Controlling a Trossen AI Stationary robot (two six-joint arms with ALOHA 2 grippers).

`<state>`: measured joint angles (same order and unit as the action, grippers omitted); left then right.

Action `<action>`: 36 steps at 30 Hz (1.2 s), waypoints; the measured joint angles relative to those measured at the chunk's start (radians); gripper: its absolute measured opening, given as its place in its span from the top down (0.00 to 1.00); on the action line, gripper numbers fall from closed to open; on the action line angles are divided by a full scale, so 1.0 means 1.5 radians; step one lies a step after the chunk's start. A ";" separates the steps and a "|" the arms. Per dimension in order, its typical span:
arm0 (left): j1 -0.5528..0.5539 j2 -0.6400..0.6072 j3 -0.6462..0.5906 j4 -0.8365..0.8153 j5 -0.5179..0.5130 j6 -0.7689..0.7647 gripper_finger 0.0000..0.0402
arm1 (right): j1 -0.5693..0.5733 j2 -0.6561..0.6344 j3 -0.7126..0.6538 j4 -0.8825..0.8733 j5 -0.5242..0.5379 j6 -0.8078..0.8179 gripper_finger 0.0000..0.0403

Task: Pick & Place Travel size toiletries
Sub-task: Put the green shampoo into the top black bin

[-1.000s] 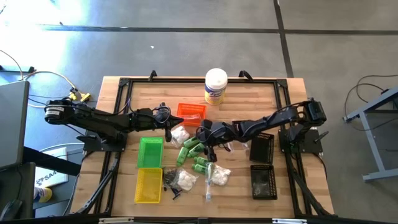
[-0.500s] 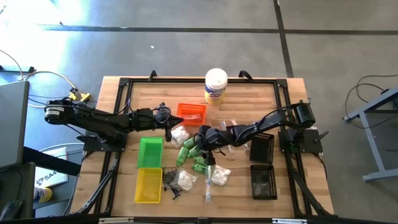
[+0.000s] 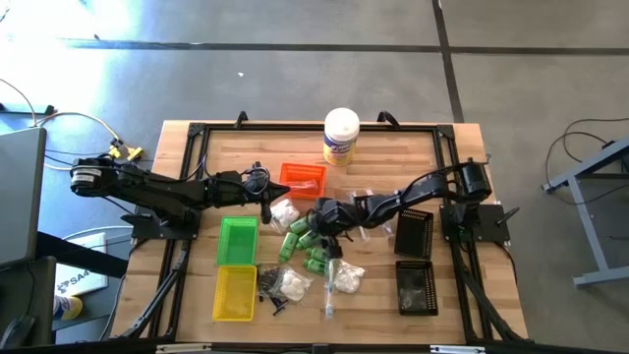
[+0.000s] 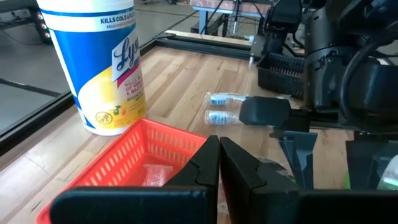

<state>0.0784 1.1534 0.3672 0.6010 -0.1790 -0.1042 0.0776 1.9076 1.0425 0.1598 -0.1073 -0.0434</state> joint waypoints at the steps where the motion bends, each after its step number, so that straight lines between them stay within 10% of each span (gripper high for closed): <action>1: 0.000 0.000 0.000 0.000 -0.004 0.001 0.98 | 0.000 0.000 0.000 -0.006 0.000 -0.006 0.43; 36: 0.000 0.001 0.000 -0.019 -0.008 0.002 0.98 | -0.006 0.042 0.000 -0.034 0.030 -0.028 0.57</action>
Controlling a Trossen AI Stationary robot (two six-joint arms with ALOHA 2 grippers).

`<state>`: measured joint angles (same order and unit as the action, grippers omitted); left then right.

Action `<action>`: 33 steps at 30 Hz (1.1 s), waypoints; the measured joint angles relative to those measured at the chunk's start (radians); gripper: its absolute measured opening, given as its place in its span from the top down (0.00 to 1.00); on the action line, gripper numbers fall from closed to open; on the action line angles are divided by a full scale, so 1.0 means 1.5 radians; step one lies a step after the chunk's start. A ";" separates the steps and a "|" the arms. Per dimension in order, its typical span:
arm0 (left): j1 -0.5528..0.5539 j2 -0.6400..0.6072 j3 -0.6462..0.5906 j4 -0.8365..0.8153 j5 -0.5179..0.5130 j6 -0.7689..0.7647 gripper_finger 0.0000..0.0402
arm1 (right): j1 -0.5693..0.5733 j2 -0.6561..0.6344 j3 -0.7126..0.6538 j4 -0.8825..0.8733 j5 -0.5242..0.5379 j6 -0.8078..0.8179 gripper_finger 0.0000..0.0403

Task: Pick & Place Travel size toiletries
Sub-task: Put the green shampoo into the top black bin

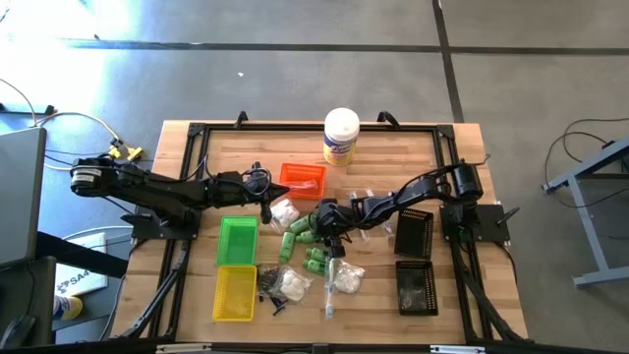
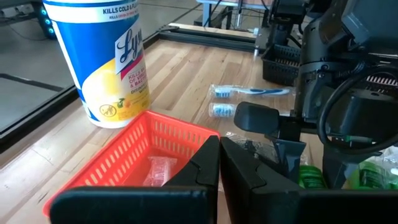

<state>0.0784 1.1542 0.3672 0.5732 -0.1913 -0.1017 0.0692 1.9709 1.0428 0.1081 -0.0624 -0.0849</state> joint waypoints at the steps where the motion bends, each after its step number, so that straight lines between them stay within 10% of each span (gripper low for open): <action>1: 0.000 0.000 0.000 0.000 0.000 0.000 0.98 | 0.000 0.000 0.000 0.000 0.000 0.000 0.57; 33: 0.000 0.000 0.000 -0.006 0.000 0.000 0.98 | -0.025 -0.217 0.000 -0.099 0.008 -0.026 0.59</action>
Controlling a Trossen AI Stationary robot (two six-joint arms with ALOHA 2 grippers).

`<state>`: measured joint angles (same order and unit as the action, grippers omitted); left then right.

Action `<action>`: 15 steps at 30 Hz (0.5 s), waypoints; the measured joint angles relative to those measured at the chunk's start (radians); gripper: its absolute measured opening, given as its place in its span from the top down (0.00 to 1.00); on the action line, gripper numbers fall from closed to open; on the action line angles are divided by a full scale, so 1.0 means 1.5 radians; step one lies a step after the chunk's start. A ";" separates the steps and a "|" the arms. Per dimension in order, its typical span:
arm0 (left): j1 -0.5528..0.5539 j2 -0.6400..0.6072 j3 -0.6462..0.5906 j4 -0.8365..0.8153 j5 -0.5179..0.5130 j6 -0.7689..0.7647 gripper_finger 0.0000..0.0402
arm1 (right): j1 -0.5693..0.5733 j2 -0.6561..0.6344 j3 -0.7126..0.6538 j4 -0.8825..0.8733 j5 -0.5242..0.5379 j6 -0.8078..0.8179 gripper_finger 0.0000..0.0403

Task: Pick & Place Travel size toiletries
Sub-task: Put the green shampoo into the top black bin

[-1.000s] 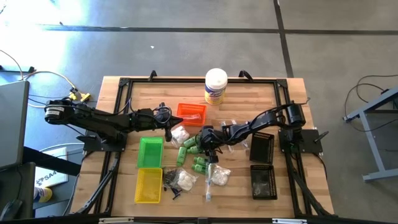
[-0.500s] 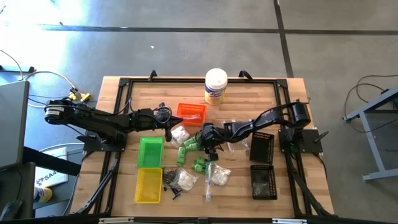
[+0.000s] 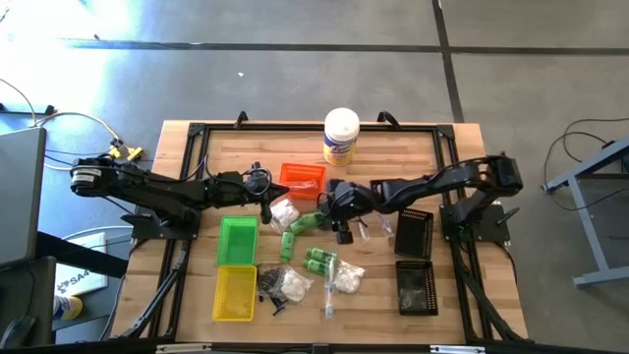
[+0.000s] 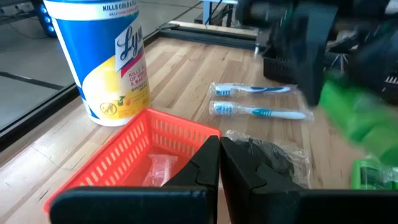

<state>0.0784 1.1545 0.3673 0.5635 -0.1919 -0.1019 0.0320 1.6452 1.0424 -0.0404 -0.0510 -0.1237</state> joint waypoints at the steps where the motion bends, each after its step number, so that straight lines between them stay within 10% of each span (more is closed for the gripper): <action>1: 0.000 0.000 0.000 -0.001 0.000 0.000 0.98 | 0.000 -0.010 0.001 -0.008 0.000 0.002 0.59; 15: 0.000 0.000 0.000 -0.019 0.000 0.000 0.98 | 0.000 -0.175 0.000 -0.188 0.052 0.095 0.59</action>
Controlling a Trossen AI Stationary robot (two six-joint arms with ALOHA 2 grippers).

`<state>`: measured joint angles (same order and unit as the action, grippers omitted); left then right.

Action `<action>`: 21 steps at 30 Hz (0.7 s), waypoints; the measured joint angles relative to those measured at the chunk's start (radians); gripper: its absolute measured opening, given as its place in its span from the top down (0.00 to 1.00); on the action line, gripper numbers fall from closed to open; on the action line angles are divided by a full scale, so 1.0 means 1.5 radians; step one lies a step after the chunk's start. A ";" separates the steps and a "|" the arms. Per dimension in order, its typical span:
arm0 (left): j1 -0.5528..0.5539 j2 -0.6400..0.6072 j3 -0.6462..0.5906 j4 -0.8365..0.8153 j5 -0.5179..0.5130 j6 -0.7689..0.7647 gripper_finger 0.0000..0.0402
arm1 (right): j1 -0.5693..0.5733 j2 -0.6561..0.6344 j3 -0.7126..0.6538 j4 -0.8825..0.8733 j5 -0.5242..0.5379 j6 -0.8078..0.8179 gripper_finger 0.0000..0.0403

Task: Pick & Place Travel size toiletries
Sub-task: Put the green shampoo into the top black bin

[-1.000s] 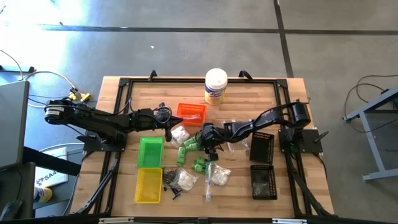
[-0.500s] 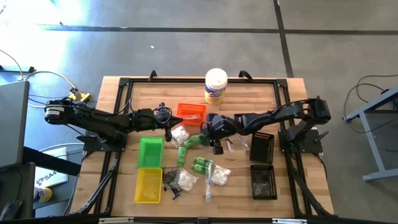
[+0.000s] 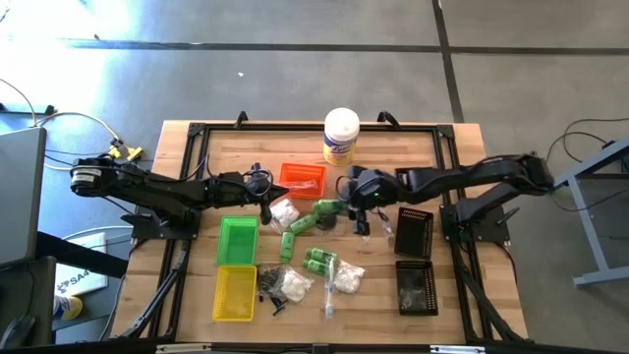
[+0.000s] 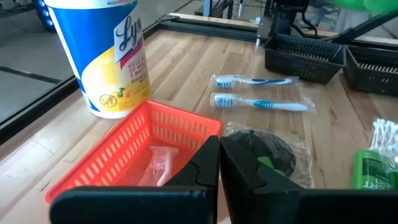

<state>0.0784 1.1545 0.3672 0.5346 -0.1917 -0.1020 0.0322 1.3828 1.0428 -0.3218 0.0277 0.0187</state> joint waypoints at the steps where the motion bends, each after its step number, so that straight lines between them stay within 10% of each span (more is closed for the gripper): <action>1: 0.000 0.000 0.000 -0.003 0.000 0.000 0.98 | 0.000 -0.014 0.000 -0.024 0.000 0.012 0.59; 21: 0.000 0.000 0.000 -0.008 0.000 0.000 0.98 | 0.036 -0.137 0.000 -0.408 -0.001 0.255 0.59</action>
<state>0.0784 1.1545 0.3672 0.5224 -0.1917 -0.1020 0.0866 1.1770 1.0424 -0.9345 0.0267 0.4006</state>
